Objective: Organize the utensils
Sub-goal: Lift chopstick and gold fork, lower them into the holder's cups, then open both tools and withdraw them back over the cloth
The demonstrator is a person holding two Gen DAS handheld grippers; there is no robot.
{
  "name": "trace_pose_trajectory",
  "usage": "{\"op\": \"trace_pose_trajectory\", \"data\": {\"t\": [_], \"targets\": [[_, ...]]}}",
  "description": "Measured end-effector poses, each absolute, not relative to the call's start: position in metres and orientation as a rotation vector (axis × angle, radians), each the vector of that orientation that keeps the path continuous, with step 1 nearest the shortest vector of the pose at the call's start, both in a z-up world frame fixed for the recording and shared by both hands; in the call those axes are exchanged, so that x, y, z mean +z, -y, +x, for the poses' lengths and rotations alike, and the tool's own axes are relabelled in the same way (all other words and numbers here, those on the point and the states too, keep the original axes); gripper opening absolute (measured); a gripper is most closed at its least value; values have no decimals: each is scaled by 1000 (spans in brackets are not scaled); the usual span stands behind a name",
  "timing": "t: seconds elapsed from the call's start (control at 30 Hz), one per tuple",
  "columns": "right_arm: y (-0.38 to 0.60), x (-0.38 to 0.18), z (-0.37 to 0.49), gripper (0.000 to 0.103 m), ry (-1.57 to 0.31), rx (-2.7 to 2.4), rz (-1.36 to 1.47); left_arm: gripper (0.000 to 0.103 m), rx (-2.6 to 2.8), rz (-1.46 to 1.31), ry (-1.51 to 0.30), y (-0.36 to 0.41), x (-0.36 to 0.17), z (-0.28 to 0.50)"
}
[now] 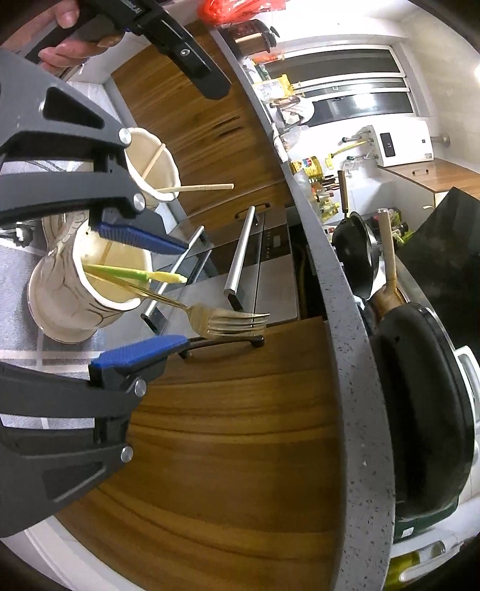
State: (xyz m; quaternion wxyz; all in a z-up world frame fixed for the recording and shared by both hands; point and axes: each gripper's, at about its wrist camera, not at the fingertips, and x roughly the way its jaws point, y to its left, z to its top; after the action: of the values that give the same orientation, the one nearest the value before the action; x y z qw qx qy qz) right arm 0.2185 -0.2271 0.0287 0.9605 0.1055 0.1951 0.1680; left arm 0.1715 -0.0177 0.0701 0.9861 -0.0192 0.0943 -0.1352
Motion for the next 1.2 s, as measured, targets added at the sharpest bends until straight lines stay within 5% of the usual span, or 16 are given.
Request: {"op": "trace_pose_trajectory", "data": {"t": [0.17,0.37,0.6,1.2], "targets": [[237,31,200,70,-392,355,230,67,-251,-52,-183,8,74,162],[245,27,170,98,-414,395,228,84,-210,-86,-202,-12,71,143],[244,13,139,98,-483,377,168,97,-109,-120,-242,-32,58,116],[229,-34,100,98,-580,359,54,98,-60,-145,-471,-37,-9,77]]}}
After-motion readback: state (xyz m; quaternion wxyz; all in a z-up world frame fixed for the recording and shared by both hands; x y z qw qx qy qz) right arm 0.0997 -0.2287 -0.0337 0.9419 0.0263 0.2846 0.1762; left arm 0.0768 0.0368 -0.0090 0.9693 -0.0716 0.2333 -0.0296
